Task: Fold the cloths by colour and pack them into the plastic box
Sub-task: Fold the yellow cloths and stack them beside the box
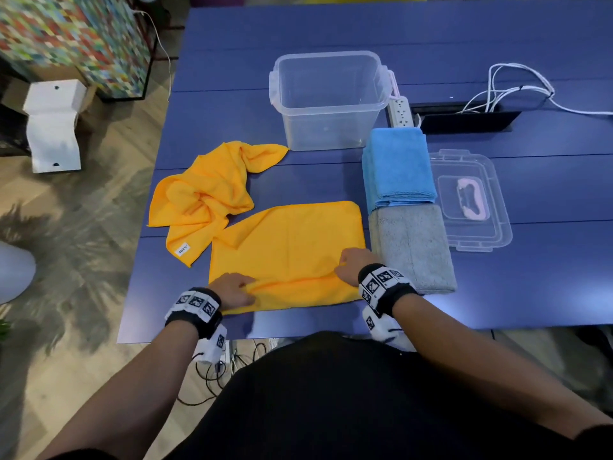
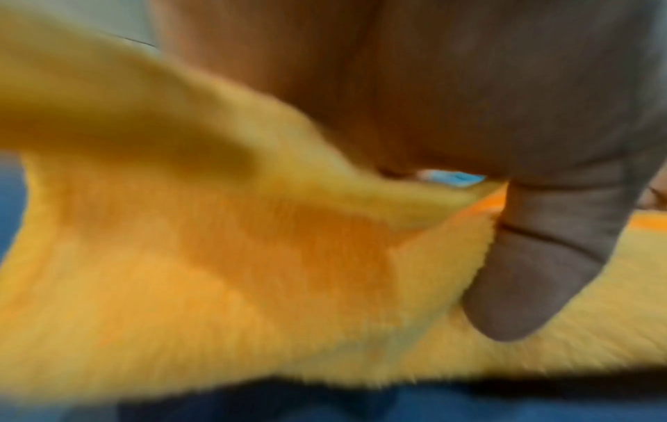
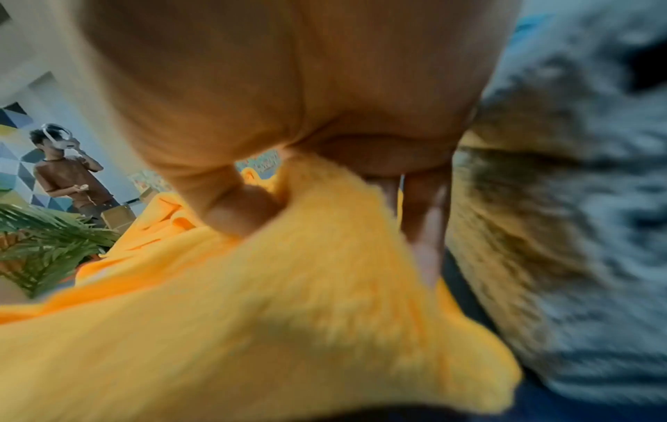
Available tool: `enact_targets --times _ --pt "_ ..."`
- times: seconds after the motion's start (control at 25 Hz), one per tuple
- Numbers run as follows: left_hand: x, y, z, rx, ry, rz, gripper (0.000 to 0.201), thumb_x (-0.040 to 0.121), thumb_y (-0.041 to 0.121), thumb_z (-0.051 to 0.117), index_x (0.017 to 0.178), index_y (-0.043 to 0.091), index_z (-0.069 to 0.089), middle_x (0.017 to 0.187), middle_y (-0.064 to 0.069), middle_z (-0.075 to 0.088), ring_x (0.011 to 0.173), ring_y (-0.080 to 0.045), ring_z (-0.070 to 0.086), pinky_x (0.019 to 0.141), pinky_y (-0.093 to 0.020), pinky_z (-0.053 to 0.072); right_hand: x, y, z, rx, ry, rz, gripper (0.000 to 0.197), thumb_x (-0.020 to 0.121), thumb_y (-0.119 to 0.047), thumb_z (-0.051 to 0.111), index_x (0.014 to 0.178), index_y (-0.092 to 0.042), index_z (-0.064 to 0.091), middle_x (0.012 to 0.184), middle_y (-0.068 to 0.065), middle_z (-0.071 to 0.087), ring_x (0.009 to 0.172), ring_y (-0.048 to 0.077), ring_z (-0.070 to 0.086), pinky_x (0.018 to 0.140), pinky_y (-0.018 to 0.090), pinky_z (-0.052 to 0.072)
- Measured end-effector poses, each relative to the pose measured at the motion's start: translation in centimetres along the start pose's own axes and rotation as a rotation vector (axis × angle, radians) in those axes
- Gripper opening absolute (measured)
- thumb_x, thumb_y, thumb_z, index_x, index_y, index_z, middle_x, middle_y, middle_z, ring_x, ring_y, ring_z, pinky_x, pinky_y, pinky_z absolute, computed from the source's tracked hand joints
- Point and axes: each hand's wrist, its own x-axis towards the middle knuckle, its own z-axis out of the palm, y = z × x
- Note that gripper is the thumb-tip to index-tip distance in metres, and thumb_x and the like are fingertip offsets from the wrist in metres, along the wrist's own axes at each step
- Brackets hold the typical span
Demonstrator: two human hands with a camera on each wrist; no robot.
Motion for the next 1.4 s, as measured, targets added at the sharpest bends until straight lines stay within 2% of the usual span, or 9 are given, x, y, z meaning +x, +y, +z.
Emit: enact_targets --times 0.16,0.32,0.52,0.64,0.84,0.92,1.0,1.08,1.4 --pt "1.4 -1.2 -4.3 -0.248 0.411 -0.104 0.038 0.092 0.035 0.060 0.126 0.018 0.058 0.138 -0.010 0.054 0.116 -0.030 0.055 0.088 -0.035 0.045 1.4 -1.5 -1.4 0.382 0.374 0.155 0.019 0.091 -0.018 0.048 0.109 -0.012 0.049 0.085 0.005 0.050 0.076 0.026 0.053 0.063 0.030 0.047" --pt "3.0 -2.0 -3.9 -0.078 0.194 -0.021 0.045 0.096 0.034 0.055 0.136 0.014 0.052 0.135 -0.009 0.055 0.116 -0.031 0.055 0.085 -0.032 0.045 2.5 -1.8 -1.2 0.214 0.194 0.071 0.019 0.091 -0.010 0.048 0.110 -0.010 0.049 0.094 0.006 0.052 0.078 0.024 0.051 0.056 0.026 0.041" --pt "2.7 -4.9 -3.0 0.026 0.047 -0.020 0.027 0.090 0.035 0.059 0.110 0.017 0.056 0.085 0.006 0.048 0.072 -0.018 0.047 0.058 -0.026 0.033 2.1 -1.3 1.5 -0.065 0.039 0.242 0.012 0.087 -0.021 0.054 0.081 -0.012 0.050 0.080 0.004 0.055 0.073 0.022 0.056 0.058 0.028 0.045" --pt "2.3 -5.6 -2.8 0.143 0.153 0.029 0.043 0.087 0.035 0.063 0.127 0.021 0.054 0.127 0.000 0.052 0.097 -0.024 0.060 0.072 -0.034 0.048 2.0 -1.3 2.0 -0.035 0.122 0.288 0.020 0.089 -0.019 0.051 0.106 -0.012 0.057 0.109 0.009 0.060 0.095 0.027 0.061 0.068 0.031 0.048" --pt "3.1 -5.7 -2.6 0.285 0.278 0.242 0.038 0.086 0.027 0.065 0.124 0.028 0.061 0.163 0.007 -0.003 0.111 -0.022 0.057 0.062 -0.030 0.046 2.7 -1.9 1.6 0.114 0.235 0.233 0.033 0.090 -0.013 0.047 0.122 -0.016 0.057 0.123 0.009 0.058 0.109 0.029 0.058 0.084 0.035 0.051" --pt "3.2 -6.0 -3.3 0.144 0.255 0.243 0.038 0.085 0.023 0.068 0.121 0.031 0.060 0.160 0.004 0.017 0.108 -0.021 0.057 0.070 -0.029 0.045 2.8 -2.0 1.9 0.148 0.284 0.278 0.029 0.089 -0.013 0.048 0.117 -0.014 0.055 0.116 0.010 0.060 0.103 0.029 0.060 0.080 0.035 0.052" --pt "2.9 -6.1 -4.4 -0.153 0.350 0.228 0.021 0.087 0.025 0.070 0.105 0.034 0.064 0.114 -0.003 0.060 0.091 -0.021 0.059 0.070 -0.027 0.043 3.0 -2.1 2.0 0.261 0.359 0.322 0.022 0.088 -0.012 0.050 0.110 -0.014 0.051 0.106 0.011 0.062 0.092 0.030 0.062 0.075 0.035 0.054" --pt "3.0 -6.3 -5.6 -0.420 0.513 0.136 0.009 0.090 0.036 0.067 0.097 0.030 0.067 0.070 -0.002 0.050 0.062 -0.018 0.048 0.054 -0.026 0.034 3.2 -2.0 1.7 0.343 0.435 0.349 0.018 0.088 -0.010 0.049 0.105 -0.014 0.048 0.100 0.013 0.062 0.088 0.032 0.062 0.072 0.036 0.055" --pt "6.6 -5.7 -5.6 -0.622 0.658 -0.117 0.042 0.090 0.047 0.063 0.113 0.012 0.059 0.092 -0.003 0.059 0.089 -0.030 0.060 0.071 -0.036 0.045 4.6 -1.8 1.1 0.435 0.562 0.375 0.041 0.087 0.006 0.041 0.123 -0.012 0.037 0.092 0.019 0.061 0.070 0.031 0.053 0.053 0.031 0.039"
